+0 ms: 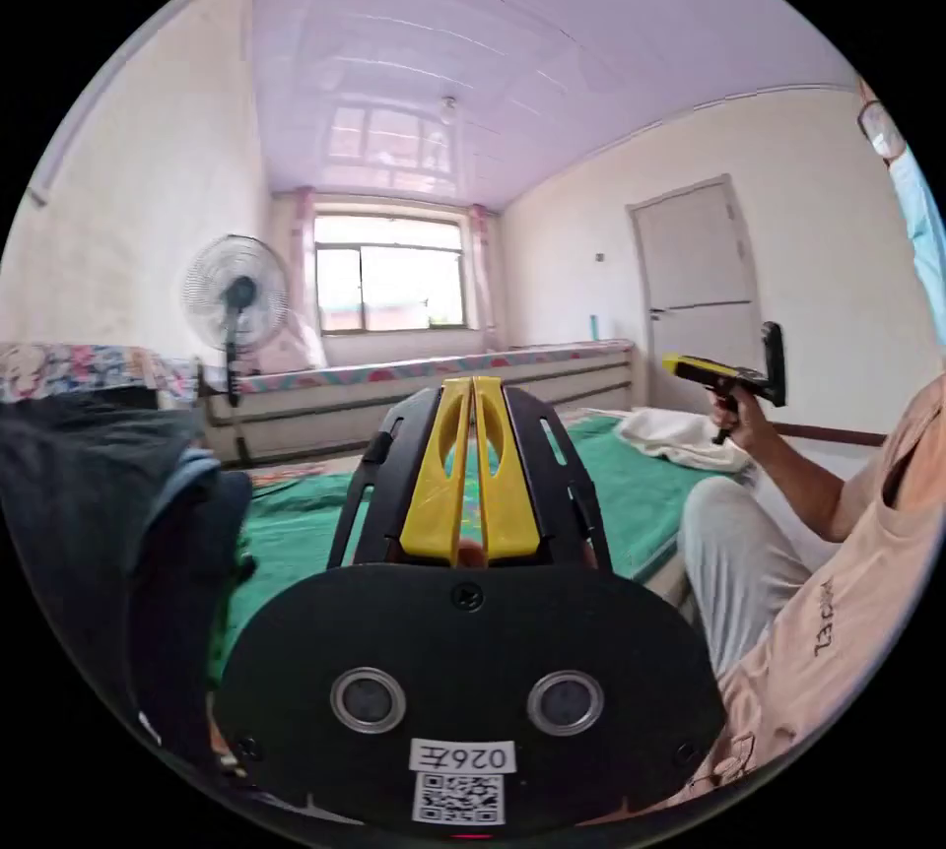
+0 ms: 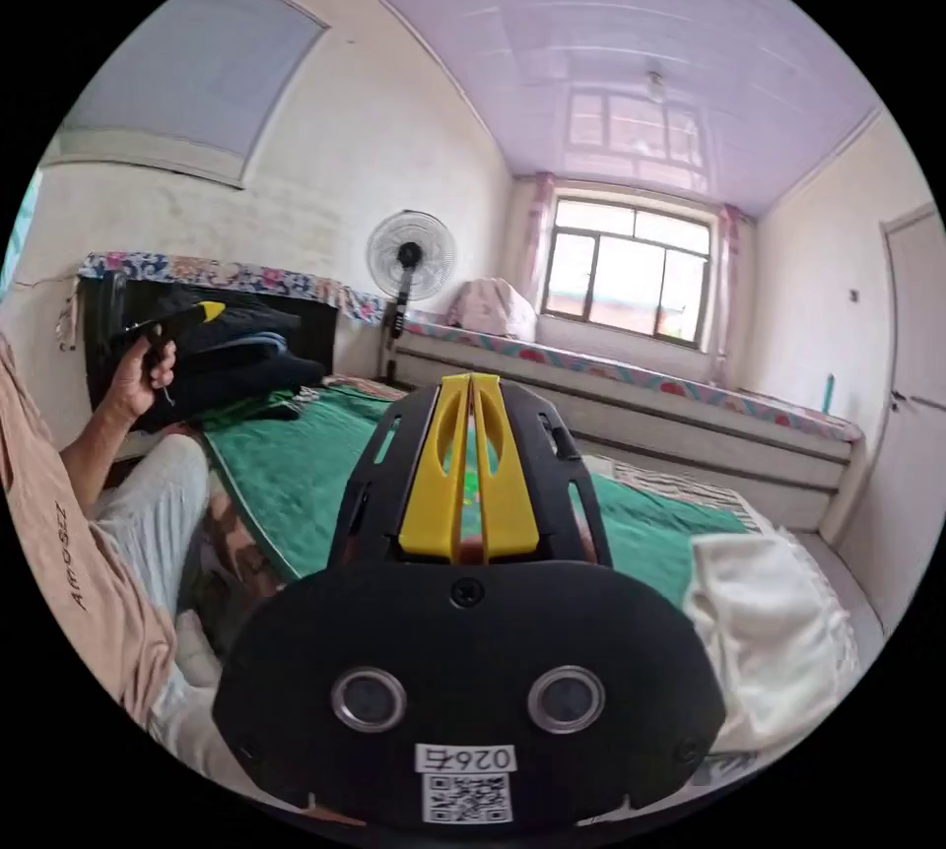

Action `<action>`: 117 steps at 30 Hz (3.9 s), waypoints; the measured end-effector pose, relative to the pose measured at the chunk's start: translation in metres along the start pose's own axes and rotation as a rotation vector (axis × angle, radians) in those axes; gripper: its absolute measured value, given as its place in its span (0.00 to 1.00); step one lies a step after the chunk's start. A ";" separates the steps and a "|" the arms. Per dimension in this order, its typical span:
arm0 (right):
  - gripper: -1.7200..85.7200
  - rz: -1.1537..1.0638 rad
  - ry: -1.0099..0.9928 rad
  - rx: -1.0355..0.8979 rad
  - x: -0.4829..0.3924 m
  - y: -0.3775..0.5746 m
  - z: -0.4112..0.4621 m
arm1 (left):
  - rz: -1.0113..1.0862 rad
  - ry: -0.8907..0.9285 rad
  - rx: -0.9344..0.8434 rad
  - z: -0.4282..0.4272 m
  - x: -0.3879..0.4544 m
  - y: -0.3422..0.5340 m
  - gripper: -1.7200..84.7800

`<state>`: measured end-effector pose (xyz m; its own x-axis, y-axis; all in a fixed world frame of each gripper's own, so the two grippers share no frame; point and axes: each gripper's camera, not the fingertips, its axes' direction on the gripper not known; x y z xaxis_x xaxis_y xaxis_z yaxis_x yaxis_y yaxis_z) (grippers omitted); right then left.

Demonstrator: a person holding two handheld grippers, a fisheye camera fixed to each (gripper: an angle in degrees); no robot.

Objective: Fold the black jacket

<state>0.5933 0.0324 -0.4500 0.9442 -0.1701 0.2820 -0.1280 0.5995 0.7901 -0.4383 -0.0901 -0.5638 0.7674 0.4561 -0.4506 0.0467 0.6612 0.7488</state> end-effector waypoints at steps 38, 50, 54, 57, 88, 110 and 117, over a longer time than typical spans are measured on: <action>0.16 0.729 -1.069 -0.653 -0.221 -0.226 0.810 | -0.423 -0.622 -0.183 -0.304 -0.122 0.158 0.10; 0.01 0.301 -0.802 -0.406 -0.233 -0.350 0.681 | -0.331 -0.480 -0.092 -0.321 -0.126 0.162 0.03; 0.01 0.131 -0.774 -0.273 -0.260 -0.407 0.601 | -0.328 -0.380 0.049 -0.340 -0.137 0.162 0.03; 0.01 0.117 -0.823 -0.186 -0.273 -0.453 0.532 | -0.264 -0.421 0.131 -0.360 -0.134 0.149 0.02; 0.00 0.265 -0.284 -0.405 0.210 -0.151 0.180 | -0.565 1.133 -0.028 0.242 -0.073 0.238 0.02; 0.01 0.664 -0.164 -0.443 0.263 0.169 0.328 | -0.499 1.122 -0.274 0.414 -0.069 0.281 0.01; 0.01 0.629 -0.317 -0.577 0.211 0.202 0.376 | -0.373 0.488 -0.422 0.459 -0.145 0.261 0.02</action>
<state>0.6523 -0.1765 -0.0267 0.6131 0.1651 0.7725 -0.3391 0.9383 0.0686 -0.2439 -0.2575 -0.0798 0.3727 0.3046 -0.8765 -0.0769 0.9515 0.2980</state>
